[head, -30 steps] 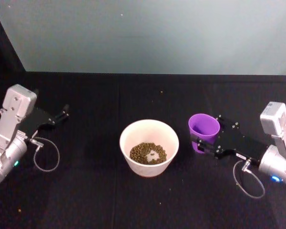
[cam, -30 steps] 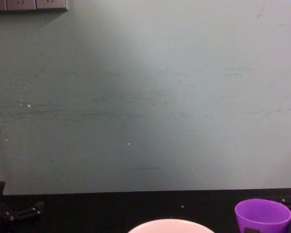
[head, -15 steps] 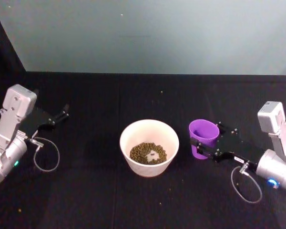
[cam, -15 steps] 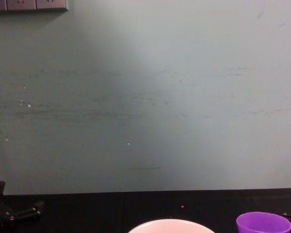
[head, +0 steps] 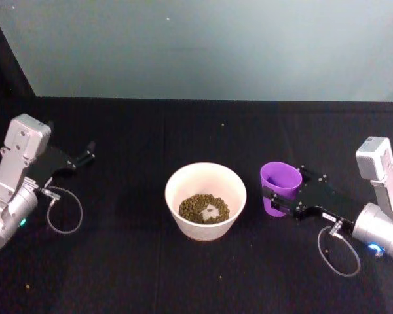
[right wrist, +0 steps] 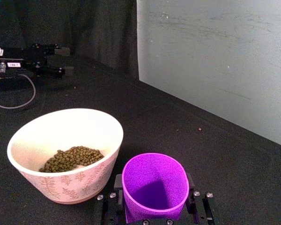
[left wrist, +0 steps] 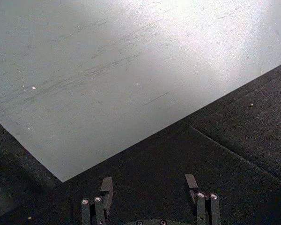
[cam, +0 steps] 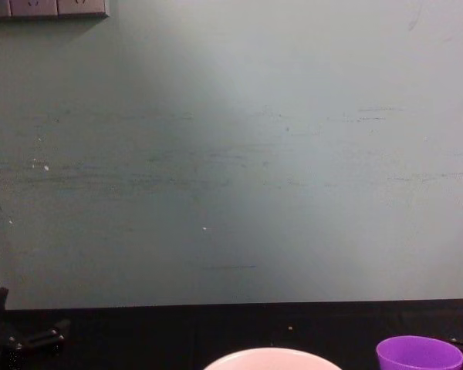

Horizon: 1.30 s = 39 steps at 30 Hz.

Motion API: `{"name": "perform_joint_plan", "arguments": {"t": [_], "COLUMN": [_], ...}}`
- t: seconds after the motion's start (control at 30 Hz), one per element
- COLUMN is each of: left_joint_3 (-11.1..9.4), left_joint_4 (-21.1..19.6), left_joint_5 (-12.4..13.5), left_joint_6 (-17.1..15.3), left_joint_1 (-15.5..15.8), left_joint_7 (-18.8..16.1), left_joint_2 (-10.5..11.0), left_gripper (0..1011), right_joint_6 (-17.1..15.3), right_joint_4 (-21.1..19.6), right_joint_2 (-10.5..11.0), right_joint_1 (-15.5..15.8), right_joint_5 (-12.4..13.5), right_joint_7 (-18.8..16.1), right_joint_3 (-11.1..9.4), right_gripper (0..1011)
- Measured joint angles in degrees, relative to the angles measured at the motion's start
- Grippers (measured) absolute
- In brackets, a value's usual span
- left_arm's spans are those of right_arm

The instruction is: Pick up the cup and pour the mung beans from the cup into the bowl.

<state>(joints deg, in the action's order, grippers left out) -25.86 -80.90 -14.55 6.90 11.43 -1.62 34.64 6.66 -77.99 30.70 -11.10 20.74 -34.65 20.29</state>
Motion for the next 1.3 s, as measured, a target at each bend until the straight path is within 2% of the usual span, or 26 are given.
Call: {"name": "perform_joint_plan", "arguments": {"t": [0.17, 0.23, 0.27, 0.37, 0.53, 0.7, 0.87, 1.07, 1.17, 1.2, 1.3], "left_joint_3": [0.0, 0.0, 0.0, 0.0, 0.0, 0.0, 0.0, 0.0, 0.0, 0.0, 0.0], "left_joint_4": [0.0, 0.0, 0.0, 0.0, 0.0, 0.0, 0.0, 0.0, 0.0, 0.0, 0.0], "left_joint_5": [0.0, 0.0, 0.0, 0.0, 0.0, 0.0, 0.0, 0.0, 0.0, 0.0, 0.0], "left_joint_6": [0.0, 0.0, 0.0, 0.0, 0.0, 0.0, 0.0, 0.0, 0.0, 0.0, 0.0], "left_joint_1": [0.0, 0.0, 0.0, 0.0, 0.0, 0.0, 0.0, 0.0, 0.0, 0.0, 0.0], "left_joint_7": [0.0, 0.0, 0.0, 0.0, 0.0, 0.0, 0.0, 0.0, 0.0, 0.0, 0.0], "left_joint_2": [0.0, 0.0, 0.0, 0.0, 0.0, 0.0, 0.0, 0.0, 0.0, 0.0, 0.0], "left_gripper": [1000, 1000, 1000, 1000, 1000, 1000, 1000, 1000, 1000, 1000, 1000], "right_joint_6": [0.0, 0.0, 0.0, 0.0, 0.1, 0.6, 0.0, -1.1, -1.8, -1.8, -1.9], "right_joint_4": [-0.1, -0.1, -0.1, -0.1, -0.1, -3.0, -7.2, -12.3, -15.5, -15.5, -18.0], "right_joint_2": [0.0, 0.0, 0.0, 0.0, 0.0, 0.8, 2.2, 3.2, 3.0, 3.0, 1.9], "right_joint_1": [0.0, 0.0, 0.0, 0.1, 0.1, 1.2, 2.8, 5.5, 7.8, 7.8, 10.0], "right_joint_5": [-0.1, -0.1, -0.1, -0.2, -0.2, 0.1, 1.6, 4.1, 4.9, 4.9, 3.4], "right_joint_7": [0.0, 0.0, 0.0, 0.0, 0.1, 1.1, 1.8, 4.0, 7.2, 7.2, 12.1], "right_joint_3": [0.0, 0.0, 0.0, 0.0, -0.1, -1.2, -2.8, -5.8, -8.1, -8.1, -10.1], "right_gripper": [814, 901, 901, 992, 1003, 1003, 1003, 1003, 1003, 1002, 1002]}}
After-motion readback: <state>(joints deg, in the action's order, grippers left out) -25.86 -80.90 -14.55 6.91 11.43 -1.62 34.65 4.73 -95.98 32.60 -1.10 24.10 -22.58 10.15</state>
